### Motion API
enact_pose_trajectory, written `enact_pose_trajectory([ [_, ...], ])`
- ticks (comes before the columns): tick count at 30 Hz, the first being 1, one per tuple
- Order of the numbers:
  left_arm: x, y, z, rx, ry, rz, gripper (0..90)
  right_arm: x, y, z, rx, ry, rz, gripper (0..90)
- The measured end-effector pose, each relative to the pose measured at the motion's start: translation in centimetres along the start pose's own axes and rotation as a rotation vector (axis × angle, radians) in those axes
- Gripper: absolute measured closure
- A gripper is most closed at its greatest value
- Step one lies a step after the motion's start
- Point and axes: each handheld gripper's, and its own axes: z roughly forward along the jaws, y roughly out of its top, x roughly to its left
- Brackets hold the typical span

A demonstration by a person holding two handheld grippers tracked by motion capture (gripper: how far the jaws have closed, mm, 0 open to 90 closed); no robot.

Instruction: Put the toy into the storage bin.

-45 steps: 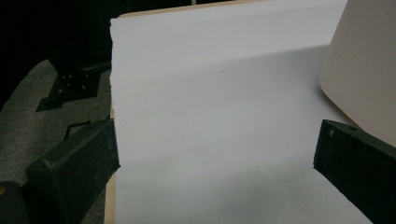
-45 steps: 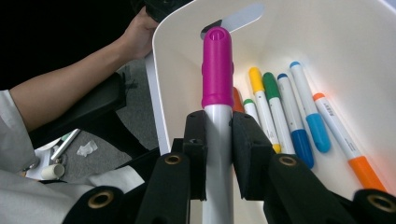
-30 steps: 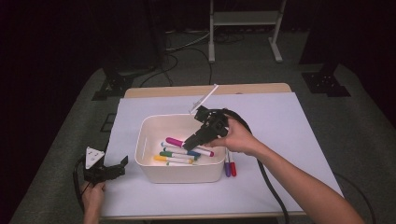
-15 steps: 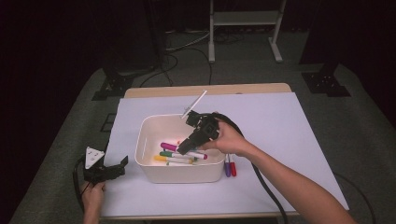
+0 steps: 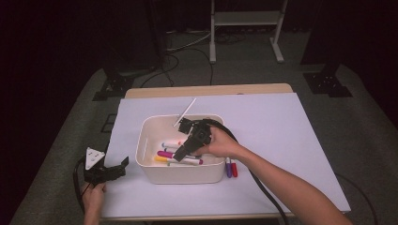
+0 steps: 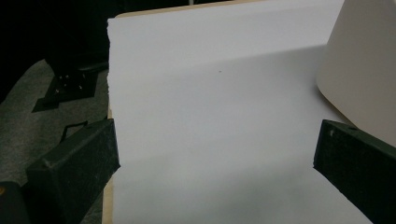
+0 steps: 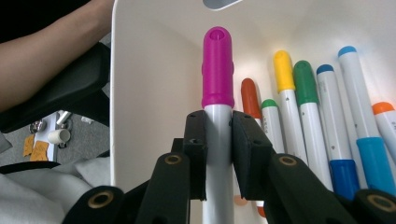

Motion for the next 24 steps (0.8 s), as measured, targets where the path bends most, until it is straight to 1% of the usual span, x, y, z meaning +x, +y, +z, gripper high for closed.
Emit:
enact_pose_trajectory([
  [8,0.0,0.0,0.0,0.000,-0.001,0.000,0.0,0.1,0.3,1.3,0.040,-0.009,-0.009,75.6],
  [10,0.0,0.0,0.0,0.000,-0.001,-0.001,0.0,0.2,0.4,1.5,0.055,-0.015,-0.017,75.6],
  [12,0.0,0.0,0.0,-0.001,-0.001,-0.002,0.0,0.2,0.4,1.6,0.066,-0.018,-0.016,75.5],
  [14,0.0,0.0,0.0,0.000,-0.002,-0.001,0.0,0.2,0.5,1.7,0.065,-0.022,-0.019,75.1],
  [15,0.0,0.0,0.0,-0.001,-0.002,-0.001,0.0,0.2,0.5,1.8,0.073,-0.016,-0.017,74.6],
  [16,0.0,0.0,0.0,-0.001,-0.002,-0.001,0.0,0.3,0.5,1.9,0.075,-0.030,-0.015,71.5],
  [18,0.0,0.0,0.0,-0.001,-0.002,0.000,0.0,0.3,0.5,1.9,0.082,-0.043,-0.019,68.7],
  [19,0.0,0.0,0.0,-0.001,-0.002,-0.001,0.0,0.4,0.5,1.8,0.081,-0.041,-0.014,67.3],
  [21,0.0,0.0,0.0,-0.001,-0.002,-0.001,0.0,0.5,0.4,1.4,0.069,-0.054,-0.015,65.1],
  [23,0.0,0.0,0.0,-0.001,-0.003,-0.001,0.0,0.5,0.3,0.8,0.052,-0.055,-0.012,62.4],
  [24,0.0,0.0,0.0,-0.001,-0.002,-0.002,0.0,0.6,0.2,0.3,0.037,-0.059,-0.009,61.2],
])
